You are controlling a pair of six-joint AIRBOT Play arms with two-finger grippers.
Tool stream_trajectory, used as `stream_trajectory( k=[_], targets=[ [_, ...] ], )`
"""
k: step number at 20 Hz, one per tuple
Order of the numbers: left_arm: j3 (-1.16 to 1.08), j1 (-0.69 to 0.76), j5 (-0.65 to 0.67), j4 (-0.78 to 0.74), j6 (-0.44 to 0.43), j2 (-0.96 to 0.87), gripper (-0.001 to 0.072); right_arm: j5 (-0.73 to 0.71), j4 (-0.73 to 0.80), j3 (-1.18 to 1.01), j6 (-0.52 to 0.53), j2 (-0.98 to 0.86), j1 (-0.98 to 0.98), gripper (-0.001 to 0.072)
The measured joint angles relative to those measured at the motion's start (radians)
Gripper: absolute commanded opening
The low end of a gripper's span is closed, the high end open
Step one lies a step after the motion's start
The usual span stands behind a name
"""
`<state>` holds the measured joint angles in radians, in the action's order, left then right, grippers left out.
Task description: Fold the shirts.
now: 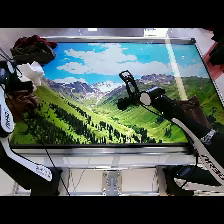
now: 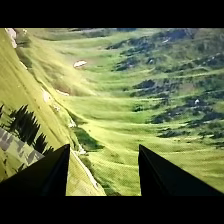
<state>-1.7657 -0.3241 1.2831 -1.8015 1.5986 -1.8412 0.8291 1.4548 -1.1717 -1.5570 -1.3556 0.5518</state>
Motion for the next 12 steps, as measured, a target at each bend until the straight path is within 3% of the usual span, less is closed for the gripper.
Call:
stream_trajectory(
  k=[3, 4, 5, 9, 11, 12],
  targets=[
    [0.0, -0.015, 0.031, -0.004, 0.003, -0.072, 0.0672, -0.004, 0.006, 0.0, -0.034, 0.0, 0.0, 0.0482],
    [0.0, -0.018, 0.039, -0.012, 0.004, -0.085, 0.0455, -0.004, 0.007, 0.0, -0.042, 0.0, 0.0, 0.0481],
    [-0.001, -0.019, 0.045, -0.023, 0.005, -0.095, 0.0038, -0.006, 0.008, 0.0, -0.048, 0.0, 0.0, 0.0482],
    [-0.008, -0.023, 0.093, -0.002, 0.004, -0.114, 0.0017, -0.006, 0.027, 0.0, -0.061, 0.0, 0.0, 0.0464],
    [-0.025, -0.02, 0.154, 0.12, -0.004, -0.117, 0.0016, -0.006, 0.078, 0.0, -0.065, 0.002, 0.0, 0.0362],
    [-0.037, -0.011, 0.185, 0.214, -0.018, -0.117, 0.0015, -0.004, 0.121, -0.001, -0.069, 0.006, -0.002, 0.0362]
  ],
)
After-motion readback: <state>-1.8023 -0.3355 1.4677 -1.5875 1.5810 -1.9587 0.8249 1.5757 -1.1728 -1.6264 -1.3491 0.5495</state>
